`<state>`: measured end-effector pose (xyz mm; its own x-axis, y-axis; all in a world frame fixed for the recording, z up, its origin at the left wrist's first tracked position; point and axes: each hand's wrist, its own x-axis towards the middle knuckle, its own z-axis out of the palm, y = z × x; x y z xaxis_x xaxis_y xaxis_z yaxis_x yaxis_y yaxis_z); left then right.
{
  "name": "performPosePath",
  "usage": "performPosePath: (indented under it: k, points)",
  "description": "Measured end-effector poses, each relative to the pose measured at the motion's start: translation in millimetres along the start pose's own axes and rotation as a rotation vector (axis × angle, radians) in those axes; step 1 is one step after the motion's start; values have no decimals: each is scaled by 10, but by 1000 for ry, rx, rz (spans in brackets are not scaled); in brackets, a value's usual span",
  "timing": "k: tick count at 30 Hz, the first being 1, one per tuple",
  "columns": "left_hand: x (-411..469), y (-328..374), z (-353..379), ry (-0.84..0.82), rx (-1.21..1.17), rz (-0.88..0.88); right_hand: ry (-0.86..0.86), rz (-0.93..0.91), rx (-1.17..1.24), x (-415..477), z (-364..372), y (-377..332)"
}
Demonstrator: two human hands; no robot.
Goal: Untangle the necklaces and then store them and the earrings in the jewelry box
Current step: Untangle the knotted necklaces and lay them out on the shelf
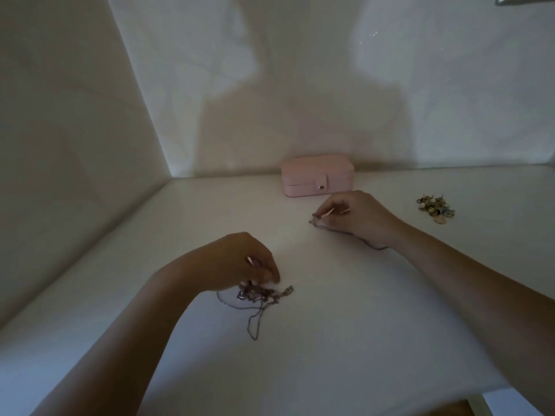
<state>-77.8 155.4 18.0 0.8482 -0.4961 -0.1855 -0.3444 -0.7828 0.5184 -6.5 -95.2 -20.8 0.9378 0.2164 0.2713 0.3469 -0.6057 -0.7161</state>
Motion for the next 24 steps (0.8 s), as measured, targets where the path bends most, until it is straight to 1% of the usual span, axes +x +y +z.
performPosePath:
  k: [2, 3, 5, 6, 7, 8, 10, 12, 16, 19, 24]
  points:
    - [-32, -64, -64, -25, 17, -10, -5, -43, -30, -50, 50, -142]
    - [-46, -86, -77, -42, 26, -19, -53, -63, 0, -95, 88, -236]
    - [-61, -106, -77, -70, 44, -28, -244, -83, 36, -214, 212, -454]
    - [-60, -102, -69, -84, 56, -24, -343, -77, 9, -275, 292, -545]
    - [-50, -96, -59, -95, 71, -19, -412, -78, -37, -329, 377, -607]
    - [-40, -86, -51, -96, 83, -14, -440, -95, -81, -362, 452, -647]
    - [-14, -74, -45, -77, 80, -9, -434, -143, -105, -374, 528, -668]
    - [3, -79, -51, -38, 10, -15, -439, -123, -45, -360, 508, -648]
    - [8, -61, -92, 80, -272, 7, -464, -12, 237, -345, 434, -631]
    - [6, -16, -98, 189, -474, 72, -483, -17, 373, -344, 416, -632]
    - [-1, 36, -100, 257, -557, 118, -461, -30, 577, -367, 315, -632]
